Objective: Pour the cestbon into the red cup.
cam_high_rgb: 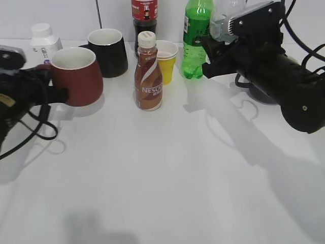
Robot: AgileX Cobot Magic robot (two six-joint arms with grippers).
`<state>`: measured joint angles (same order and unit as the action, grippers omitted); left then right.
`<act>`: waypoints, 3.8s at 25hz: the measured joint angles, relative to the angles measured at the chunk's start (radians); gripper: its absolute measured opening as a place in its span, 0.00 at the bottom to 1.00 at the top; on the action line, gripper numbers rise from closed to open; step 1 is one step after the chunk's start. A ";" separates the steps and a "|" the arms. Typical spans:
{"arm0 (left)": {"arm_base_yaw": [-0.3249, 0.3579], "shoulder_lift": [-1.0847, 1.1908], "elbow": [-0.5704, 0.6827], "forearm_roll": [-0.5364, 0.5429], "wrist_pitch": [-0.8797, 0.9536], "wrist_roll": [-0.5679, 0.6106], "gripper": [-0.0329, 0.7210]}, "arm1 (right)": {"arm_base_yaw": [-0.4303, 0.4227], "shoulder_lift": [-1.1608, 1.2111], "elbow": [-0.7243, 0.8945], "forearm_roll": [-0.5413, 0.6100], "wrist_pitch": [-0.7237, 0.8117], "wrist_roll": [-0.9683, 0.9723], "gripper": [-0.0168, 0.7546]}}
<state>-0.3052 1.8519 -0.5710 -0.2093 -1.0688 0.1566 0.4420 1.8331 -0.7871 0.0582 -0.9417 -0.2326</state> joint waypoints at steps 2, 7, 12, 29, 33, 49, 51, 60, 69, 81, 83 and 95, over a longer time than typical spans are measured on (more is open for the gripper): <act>0.001 0.048 -0.040 0.001 0.000 0.000 0.14 | 0.000 0.004 0.000 0.005 -0.001 0.003 0.62; 0.001 0.157 -0.121 0.001 0.000 0.000 0.14 | 0.000 0.007 0.000 0.010 -0.001 0.003 0.62; 0.001 0.191 -0.130 0.001 -0.026 -0.007 0.14 | 0.000 0.007 0.000 0.014 -0.001 0.003 0.62; -0.054 0.053 0.036 -0.020 -0.073 -0.014 0.48 | 0.000 0.195 -0.068 0.043 0.027 0.026 0.62; -0.126 -0.029 0.087 -0.088 -0.068 -0.014 0.48 | 0.000 0.244 -0.082 0.061 0.031 0.111 0.62; -0.150 -0.306 0.123 -0.150 0.200 -0.015 0.48 | 0.000 0.215 -0.045 0.024 0.077 0.217 0.86; -0.150 -0.344 0.124 -0.150 0.255 -0.015 0.48 | 0.000 0.189 -0.021 0.024 0.103 0.217 0.86; -0.150 -0.602 0.124 -0.197 0.610 -0.015 0.48 | 0.000 0.002 0.085 0.023 0.444 0.280 0.85; -0.150 -0.928 0.063 -0.153 1.272 -0.015 0.48 | 0.000 -0.275 0.094 -0.007 0.942 0.286 0.78; -0.150 -1.239 -0.045 0.070 2.130 -0.015 0.48 | 0.000 -0.695 0.096 -0.028 1.740 0.244 0.77; -0.150 -1.299 -0.045 0.079 2.185 -0.015 0.46 | 0.000 -0.790 0.106 -0.028 1.797 0.243 0.77; -0.150 -1.533 0.004 0.175 2.213 -0.015 0.37 | 0.000 -1.314 0.256 0.013 1.931 0.241 0.76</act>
<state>-0.4548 0.3190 -0.5665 -0.0347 1.1442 0.1412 0.4420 0.5190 -0.5309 0.0710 0.9889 0.0088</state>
